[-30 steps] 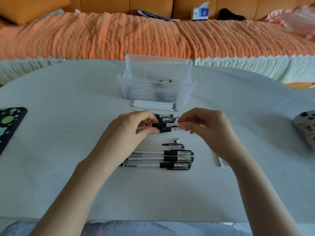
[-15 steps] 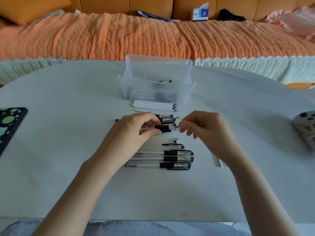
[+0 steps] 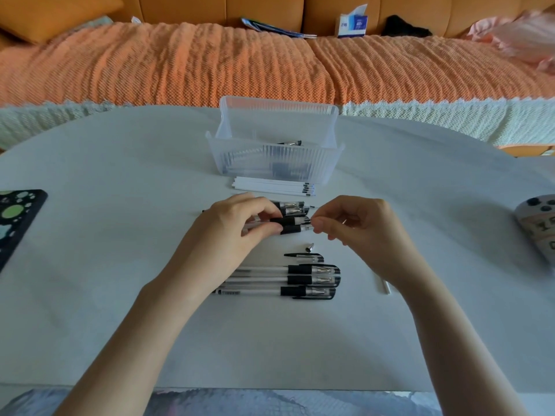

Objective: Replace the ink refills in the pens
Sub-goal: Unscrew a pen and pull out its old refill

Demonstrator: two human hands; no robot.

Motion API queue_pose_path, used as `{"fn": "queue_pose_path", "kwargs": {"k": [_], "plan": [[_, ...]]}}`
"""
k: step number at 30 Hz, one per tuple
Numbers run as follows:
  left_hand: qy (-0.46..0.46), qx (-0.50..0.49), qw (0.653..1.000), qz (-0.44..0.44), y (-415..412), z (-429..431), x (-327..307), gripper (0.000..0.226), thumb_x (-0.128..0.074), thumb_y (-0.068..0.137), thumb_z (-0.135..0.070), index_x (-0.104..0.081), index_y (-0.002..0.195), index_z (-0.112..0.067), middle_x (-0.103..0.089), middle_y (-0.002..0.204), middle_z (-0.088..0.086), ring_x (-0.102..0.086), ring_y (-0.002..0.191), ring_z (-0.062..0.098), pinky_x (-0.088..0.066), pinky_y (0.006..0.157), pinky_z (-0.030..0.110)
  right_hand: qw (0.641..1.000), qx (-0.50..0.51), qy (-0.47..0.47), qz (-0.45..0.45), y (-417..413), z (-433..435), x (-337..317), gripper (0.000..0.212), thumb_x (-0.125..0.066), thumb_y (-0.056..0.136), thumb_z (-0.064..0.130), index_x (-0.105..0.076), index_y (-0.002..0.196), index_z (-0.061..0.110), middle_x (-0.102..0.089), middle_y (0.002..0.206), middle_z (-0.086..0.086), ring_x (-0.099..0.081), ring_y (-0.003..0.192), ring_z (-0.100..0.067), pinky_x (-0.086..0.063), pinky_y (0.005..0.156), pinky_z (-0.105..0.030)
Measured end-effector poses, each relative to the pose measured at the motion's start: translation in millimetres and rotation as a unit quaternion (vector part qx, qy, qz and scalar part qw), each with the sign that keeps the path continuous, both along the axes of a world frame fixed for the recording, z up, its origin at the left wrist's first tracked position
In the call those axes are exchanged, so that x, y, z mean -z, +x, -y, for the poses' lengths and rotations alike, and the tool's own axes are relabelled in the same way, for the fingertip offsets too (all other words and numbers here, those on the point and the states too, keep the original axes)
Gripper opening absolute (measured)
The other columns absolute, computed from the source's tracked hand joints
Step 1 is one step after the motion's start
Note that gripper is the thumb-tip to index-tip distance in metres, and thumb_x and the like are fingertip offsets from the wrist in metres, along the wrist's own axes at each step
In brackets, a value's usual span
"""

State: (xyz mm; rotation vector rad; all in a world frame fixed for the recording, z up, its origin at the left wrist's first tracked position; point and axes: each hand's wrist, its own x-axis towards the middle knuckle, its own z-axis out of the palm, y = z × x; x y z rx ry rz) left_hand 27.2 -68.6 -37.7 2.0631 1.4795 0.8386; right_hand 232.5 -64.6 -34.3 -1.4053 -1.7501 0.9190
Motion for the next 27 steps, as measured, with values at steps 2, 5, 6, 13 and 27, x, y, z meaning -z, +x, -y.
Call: {"fn": "queue_pose_path", "kwargs": {"k": [2,5,6,13,27], "plan": [[0.009,0.010,1.000,-0.008,2.5,2.4,0.3,0.021,-0.066,0.083,-0.028,-0.062,0.101,-0.038,-0.062,0.094,-0.022,-0.060,0.083,0.002,-0.049,0.077,0.027,1.000,-0.002,0.000,-0.007,-0.9,0.2,-0.3,0.011,-0.069,0.080,0.015,-0.069,0.073,0.023,-0.065,0.062,0.015,-0.054,0.055,-0.001,-0.039,0.055,-0.010],[0.034,0.020,0.999,-0.011,9.9,7.1,-0.8,0.021,-0.065,0.082,-0.031,-0.058,0.100,-0.040,-0.060,0.091,-0.022,-0.060,0.077,0.007,-0.049,0.072,0.024,1.000,-0.009,-0.002,-0.015,-3.1,1.2,-2.1,0.010,-0.070,0.080,0.015,-0.070,0.073,0.022,-0.064,0.061,0.015,-0.054,0.055,-0.002,-0.039,0.055,-0.009],[0.045,0.016,0.999,-0.014,11.7,7.6,-1.4,0.019,-0.066,0.081,-0.036,-0.058,0.097,-0.040,-0.061,0.089,-0.021,-0.060,0.076,0.007,-0.048,0.070,0.021,1.000,-0.013,-0.003,-0.019,-4.1,2.0,-2.9,0.011,-0.070,0.080,0.014,-0.070,0.073,0.022,-0.063,0.060,0.015,-0.054,0.054,-0.002,-0.039,0.055,-0.009],[0.072,0.003,0.997,-0.021,12.4,6.4,-1.4,0.016,-0.059,0.078,-0.050,-0.061,0.085,-0.035,-0.063,0.078,-0.020,-0.054,0.073,-0.003,-0.040,0.059,0.011,0.999,-0.030,0.003,-0.028,-9.6,6.4,-5.7,0.010,-0.070,0.080,0.009,-0.071,0.074,0.017,-0.062,0.057,0.019,-0.053,0.053,0.000,-0.038,0.055,-0.007],[-0.032,0.015,0.998,0.055,-1.6,1.3,-5.3,0.012,-0.057,0.085,-0.042,-0.057,0.083,-0.031,-0.066,0.074,-0.018,-0.062,0.071,0.014,-0.050,0.071,0.042,0.999,0.016,0.042,0.031,15.6,0.2,-4.3,0.012,-0.074,0.077,0.012,-0.070,0.071,0.022,-0.065,0.062,0.009,-0.051,0.057,-0.003,-0.040,0.059,-0.013]]}}
